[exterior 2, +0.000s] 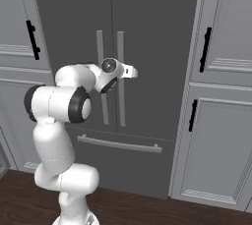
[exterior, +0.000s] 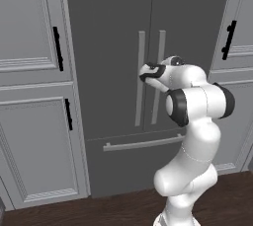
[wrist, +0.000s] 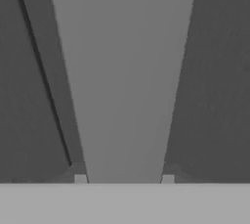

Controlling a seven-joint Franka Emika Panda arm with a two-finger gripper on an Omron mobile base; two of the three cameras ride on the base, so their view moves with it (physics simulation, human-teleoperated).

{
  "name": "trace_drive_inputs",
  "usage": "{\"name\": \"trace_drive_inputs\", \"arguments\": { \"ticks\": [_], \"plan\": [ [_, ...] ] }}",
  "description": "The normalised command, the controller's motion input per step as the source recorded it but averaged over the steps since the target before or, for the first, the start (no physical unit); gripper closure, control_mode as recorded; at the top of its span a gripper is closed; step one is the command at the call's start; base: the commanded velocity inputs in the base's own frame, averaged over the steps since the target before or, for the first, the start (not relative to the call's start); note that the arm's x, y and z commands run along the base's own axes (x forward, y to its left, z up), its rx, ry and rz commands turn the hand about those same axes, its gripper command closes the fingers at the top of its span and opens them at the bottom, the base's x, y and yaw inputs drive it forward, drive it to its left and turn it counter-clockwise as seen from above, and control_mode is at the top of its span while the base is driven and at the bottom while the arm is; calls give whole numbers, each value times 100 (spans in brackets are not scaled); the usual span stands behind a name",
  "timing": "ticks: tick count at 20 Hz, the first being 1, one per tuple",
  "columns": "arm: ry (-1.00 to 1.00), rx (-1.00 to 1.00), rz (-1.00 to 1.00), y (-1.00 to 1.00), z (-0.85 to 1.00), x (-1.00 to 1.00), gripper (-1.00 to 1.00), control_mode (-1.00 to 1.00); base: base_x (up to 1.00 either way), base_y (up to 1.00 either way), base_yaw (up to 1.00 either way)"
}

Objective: Take the strawberry from the fridge and place it on top of the pancake, located on the dining counter.

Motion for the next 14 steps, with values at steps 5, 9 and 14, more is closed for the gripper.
{"name": "trace_drive_inputs", "arguments": {
  "ticks": [5,9,14],
  "plan": [
    [5,15,-4,-100,-20,-42,100,-100,0,0,0],
    [5,17,-3,-100,-4,-70,100,-100,0,0,0],
    [2,14,-5,-100,-12,-65,100,-100,0,0,0]
  ]
}}
